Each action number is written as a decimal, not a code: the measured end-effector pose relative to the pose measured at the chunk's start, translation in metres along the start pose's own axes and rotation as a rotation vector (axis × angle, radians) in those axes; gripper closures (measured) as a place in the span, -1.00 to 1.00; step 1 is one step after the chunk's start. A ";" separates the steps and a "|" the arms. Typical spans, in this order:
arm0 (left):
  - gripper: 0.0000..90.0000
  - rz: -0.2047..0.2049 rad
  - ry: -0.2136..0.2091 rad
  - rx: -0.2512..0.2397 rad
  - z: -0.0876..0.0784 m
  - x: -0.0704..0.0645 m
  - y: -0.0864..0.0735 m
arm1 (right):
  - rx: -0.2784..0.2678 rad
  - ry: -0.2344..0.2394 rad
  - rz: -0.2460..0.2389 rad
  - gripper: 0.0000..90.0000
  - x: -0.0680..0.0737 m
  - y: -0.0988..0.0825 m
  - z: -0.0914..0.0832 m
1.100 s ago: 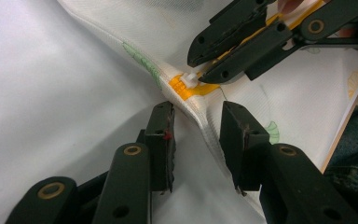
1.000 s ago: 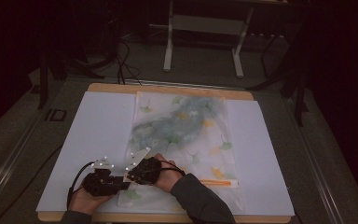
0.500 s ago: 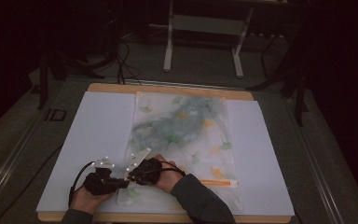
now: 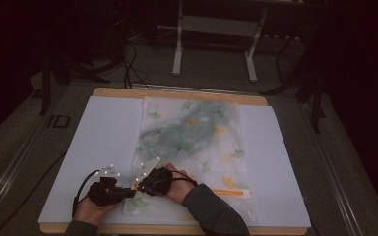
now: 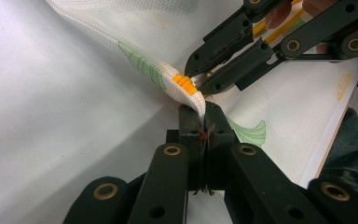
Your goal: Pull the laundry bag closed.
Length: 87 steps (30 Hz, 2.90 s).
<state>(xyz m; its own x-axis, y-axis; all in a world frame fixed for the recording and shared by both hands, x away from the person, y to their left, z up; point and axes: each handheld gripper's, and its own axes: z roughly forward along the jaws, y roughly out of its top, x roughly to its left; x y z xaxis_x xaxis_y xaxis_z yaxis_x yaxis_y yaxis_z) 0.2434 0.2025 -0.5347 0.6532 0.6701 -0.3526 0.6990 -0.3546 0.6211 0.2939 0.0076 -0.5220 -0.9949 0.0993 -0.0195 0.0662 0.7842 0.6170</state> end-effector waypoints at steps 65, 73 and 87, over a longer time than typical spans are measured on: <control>0.97 0.007 -0.001 -0.073 -0.011 0.000 -0.001 | 0.062 -0.033 -0.003 0.87 -0.005 -0.022 -0.013; 0.97 0.008 -0.001 -0.076 -0.012 0.000 -0.001 | 0.074 -0.033 -0.007 0.87 -0.005 -0.024 -0.016; 0.97 0.007 -0.003 -0.077 -0.013 0.000 -0.002 | 0.093 -0.030 -0.011 0.87 -0.006 -0.027 -0.020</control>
<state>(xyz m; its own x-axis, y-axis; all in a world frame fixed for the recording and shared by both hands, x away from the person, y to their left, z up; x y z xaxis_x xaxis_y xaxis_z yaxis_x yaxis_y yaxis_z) 0.2387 0.2121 -0.5267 0.6592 0.6656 -0.3497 0.6697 -0.3082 0.6757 0.2968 -0.0260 -0.5226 -0.9929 0.1078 -0.0500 0.0638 0.8388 0.5406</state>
